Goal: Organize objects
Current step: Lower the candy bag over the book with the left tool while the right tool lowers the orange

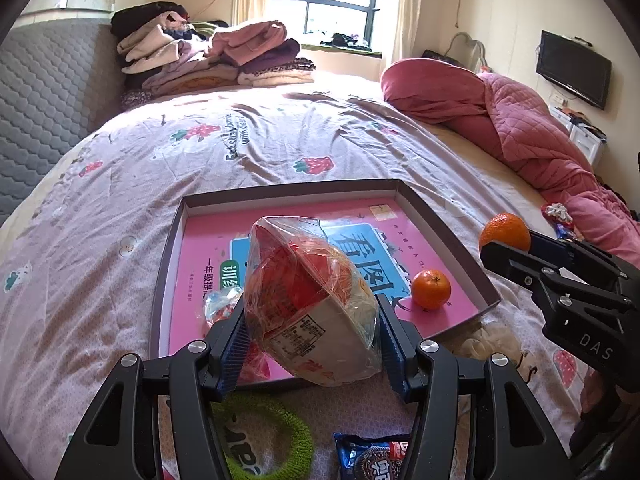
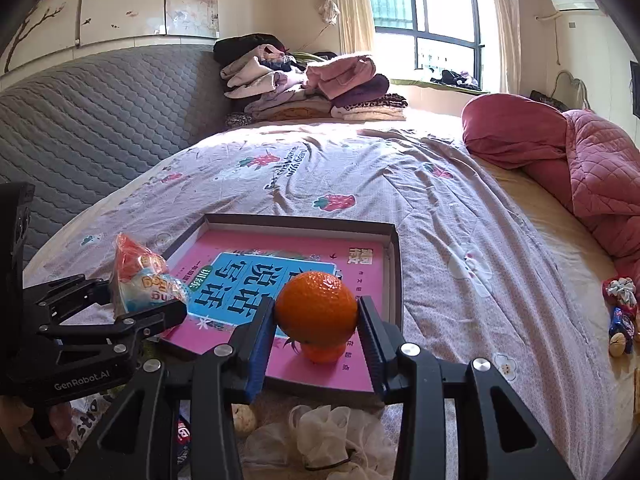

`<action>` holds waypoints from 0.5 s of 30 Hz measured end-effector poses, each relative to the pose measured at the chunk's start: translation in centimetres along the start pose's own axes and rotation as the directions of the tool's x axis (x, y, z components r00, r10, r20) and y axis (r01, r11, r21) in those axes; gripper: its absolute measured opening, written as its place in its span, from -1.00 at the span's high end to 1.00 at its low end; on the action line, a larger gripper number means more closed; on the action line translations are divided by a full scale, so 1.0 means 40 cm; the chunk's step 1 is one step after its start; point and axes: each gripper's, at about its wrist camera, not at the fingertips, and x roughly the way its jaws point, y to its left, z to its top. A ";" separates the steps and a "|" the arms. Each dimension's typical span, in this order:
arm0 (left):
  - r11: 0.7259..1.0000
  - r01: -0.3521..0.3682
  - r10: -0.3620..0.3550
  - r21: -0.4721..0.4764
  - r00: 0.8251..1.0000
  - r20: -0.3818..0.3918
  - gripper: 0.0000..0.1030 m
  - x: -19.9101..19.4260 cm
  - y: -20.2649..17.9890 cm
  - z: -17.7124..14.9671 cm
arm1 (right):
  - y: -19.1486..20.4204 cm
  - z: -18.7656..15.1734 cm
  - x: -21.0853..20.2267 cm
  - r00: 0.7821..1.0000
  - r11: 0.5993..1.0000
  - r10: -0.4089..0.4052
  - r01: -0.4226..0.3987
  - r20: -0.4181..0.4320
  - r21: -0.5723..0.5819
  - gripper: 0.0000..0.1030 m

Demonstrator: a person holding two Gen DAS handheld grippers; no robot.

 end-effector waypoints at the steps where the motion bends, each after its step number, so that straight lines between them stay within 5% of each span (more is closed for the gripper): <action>1: 1.000 0.001 -0.001 -0.003 1.000 0.001 -0.15 0.004 0.002 0.003 | -0.006 0.002 0.007 1.000 1.000 -0.007 0.007 -0.002 0.002 0.20; 15: 1.000 0.020 -0.019 0.006 0.998 -0.054 -0.15 0.081 -0.007 -0.006 | -0.065 -0.030 0.122 0.991 0.997 -0.081 0.080 -0.103 -0.006 0.20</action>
